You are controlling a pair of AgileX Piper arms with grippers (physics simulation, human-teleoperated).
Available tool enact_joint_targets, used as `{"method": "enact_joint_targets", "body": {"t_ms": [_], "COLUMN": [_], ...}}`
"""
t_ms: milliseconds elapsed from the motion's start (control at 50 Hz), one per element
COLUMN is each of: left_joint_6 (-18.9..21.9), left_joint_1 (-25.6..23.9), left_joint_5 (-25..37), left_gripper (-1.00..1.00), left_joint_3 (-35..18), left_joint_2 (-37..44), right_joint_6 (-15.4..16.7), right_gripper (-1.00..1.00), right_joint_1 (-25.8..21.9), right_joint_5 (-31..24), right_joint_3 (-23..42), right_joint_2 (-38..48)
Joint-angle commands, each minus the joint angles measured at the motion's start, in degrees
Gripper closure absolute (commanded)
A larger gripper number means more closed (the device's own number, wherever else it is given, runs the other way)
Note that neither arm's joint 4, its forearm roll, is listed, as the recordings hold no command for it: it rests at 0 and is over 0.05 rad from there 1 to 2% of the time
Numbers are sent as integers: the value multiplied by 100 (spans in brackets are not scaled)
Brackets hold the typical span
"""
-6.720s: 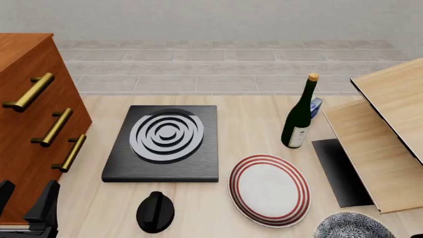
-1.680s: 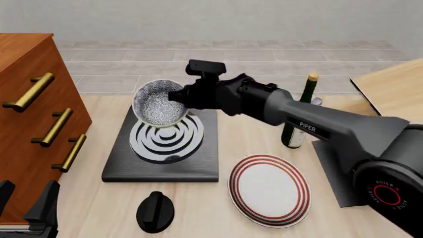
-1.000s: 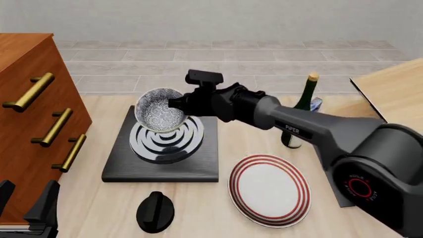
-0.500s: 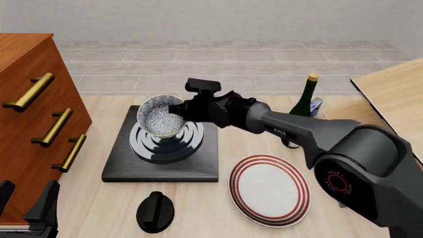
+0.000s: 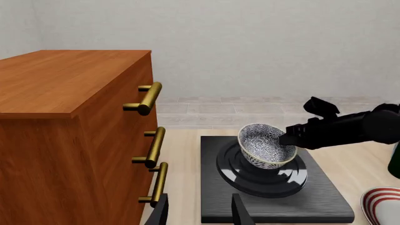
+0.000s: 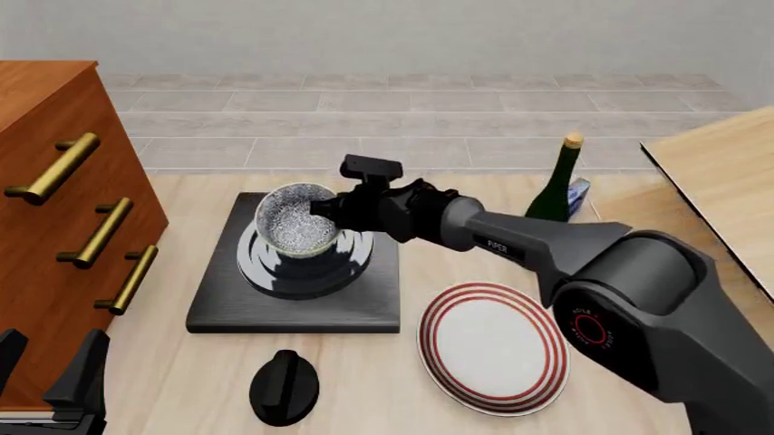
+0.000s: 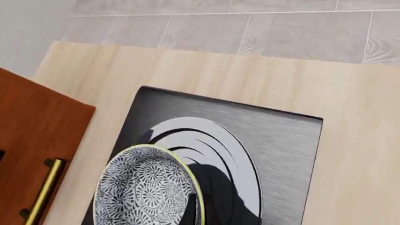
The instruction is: Put the bowl on the stove.
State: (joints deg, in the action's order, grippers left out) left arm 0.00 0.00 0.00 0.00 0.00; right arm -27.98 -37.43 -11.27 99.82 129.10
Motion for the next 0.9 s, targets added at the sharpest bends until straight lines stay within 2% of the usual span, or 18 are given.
{"method": "enact_joint_targets", "body": {"t_ms": [20,280,300,900], "left_joint_6": [0,0,0,0], "left_joint_1": [0,0,0,0], "left_joint_5": [0,0,0,0], "left_gripper": [-100,-100,-100,-100], "left_joint_3": [0,0,0,0], "left_joint_2": [0,0,0,0], "right_joint_6": [-31,-40,-29,184], "right_gripper": [100,100,-100,-100], "right_joint_1": [24,-3,-36,-4], "right_joint_5": [80,150,148,-264], "right_joint_3": [2,-22,-39,311], "right_joint_2": [164,250,205,-153]}}
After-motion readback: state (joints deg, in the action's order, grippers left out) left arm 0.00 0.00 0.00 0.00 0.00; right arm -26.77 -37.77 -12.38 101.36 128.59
